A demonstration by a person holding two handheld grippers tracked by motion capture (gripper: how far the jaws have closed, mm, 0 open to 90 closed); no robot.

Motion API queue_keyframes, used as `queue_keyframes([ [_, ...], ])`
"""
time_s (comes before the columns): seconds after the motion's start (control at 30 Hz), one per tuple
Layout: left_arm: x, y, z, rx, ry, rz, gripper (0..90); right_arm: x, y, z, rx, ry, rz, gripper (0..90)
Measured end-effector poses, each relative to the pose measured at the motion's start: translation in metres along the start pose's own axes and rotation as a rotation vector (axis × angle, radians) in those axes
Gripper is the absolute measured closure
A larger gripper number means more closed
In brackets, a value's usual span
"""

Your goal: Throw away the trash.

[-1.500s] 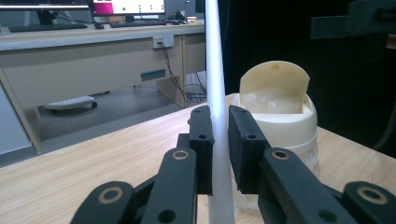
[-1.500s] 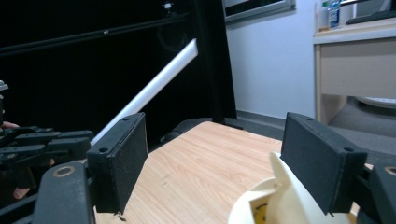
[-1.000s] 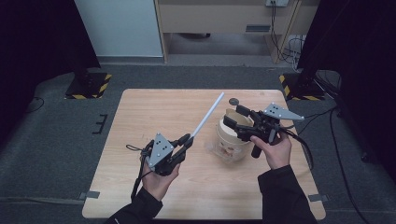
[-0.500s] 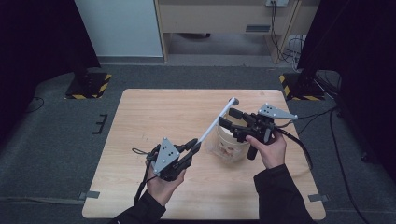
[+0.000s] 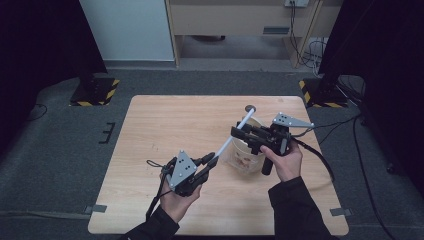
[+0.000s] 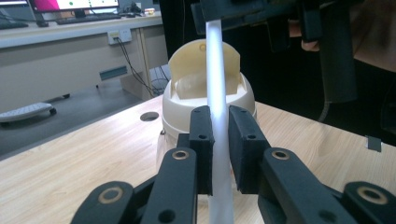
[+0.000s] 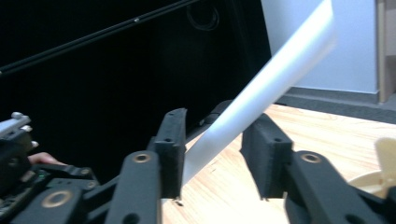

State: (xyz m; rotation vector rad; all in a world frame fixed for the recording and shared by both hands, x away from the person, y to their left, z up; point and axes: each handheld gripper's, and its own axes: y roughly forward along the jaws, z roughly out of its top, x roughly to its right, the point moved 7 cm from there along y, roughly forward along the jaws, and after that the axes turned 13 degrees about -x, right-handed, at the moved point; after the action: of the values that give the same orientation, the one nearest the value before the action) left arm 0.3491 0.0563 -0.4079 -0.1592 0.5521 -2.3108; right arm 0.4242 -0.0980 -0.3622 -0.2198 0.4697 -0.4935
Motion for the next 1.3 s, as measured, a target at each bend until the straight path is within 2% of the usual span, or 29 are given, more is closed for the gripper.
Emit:
queue_keyframes([
  [0.2,0.0,0.004,-0.005,-0.017,-0.007,-0.01,79.9,-0.008,0.001,0.001,0.006,0.028,0.083,72.5],
  [0.37,-0.003,0.005,-0.011,-0.044,-0.027,-0.022,79.2,-0.01,0.003,-0.002,-0.011,0.026,0.113,75.5],
  [0.4,-0.004,0.005,-0.013,-0.048,-0.036,-0.025,79.3,-0.01,0.003,-0.003,-0.011,0.021,0.112,78.5],
  [0.43,-0.006,0.004,-0.015,-0.053,-0.044,-0.025,79.1,-0.01,0.003,-0.003,-0.006,0.005,0.095,79.2],
  [0.5,-0.011,0.002,-0.019,-0.065,-0.056,-0.02,77.8,-0.009,0.002,-0.003,-0.014,0.002,0.095,79.1],
  [0.7,-0.034,-0.003,-0.038,-0.133,-0.11,0.016,72.0,-0.007,-0.002,0.0,0.008,-0.011,0.072,79.1],
  [0.83,-0.056,-0.002,-0.071,-0.253,-0.134,0.054,65.7,-0.005,-0.007,0.004,0.038,-0.025,0.052,79.1],
  [0.97,-0.081,0.003,-0.109,-0.393,-0.193,0.098,63.8,-0.003,-0.013,0.012,0.095,-0.038,0.029,79.0],
  [1.03,-0.092,0.007,-0.124,-0.461,-0.21,0.124,58.9,-0.002,-0.016,0.015,0.12,-0.039,0.021,79.0],
  [1.2,-0.102,0.02,-0.151,-0.587,-0.215,0.141,53.9,0.001,-0.024,0.022,0.171,-0.052,-0.008,79.0],
  [1.3,-0.1,0.025,-0.159,-0.632,-0.205,0.136,51.3,0.002,-0.029,0.025,0.194,-0.058,-0.023,79.0],
])
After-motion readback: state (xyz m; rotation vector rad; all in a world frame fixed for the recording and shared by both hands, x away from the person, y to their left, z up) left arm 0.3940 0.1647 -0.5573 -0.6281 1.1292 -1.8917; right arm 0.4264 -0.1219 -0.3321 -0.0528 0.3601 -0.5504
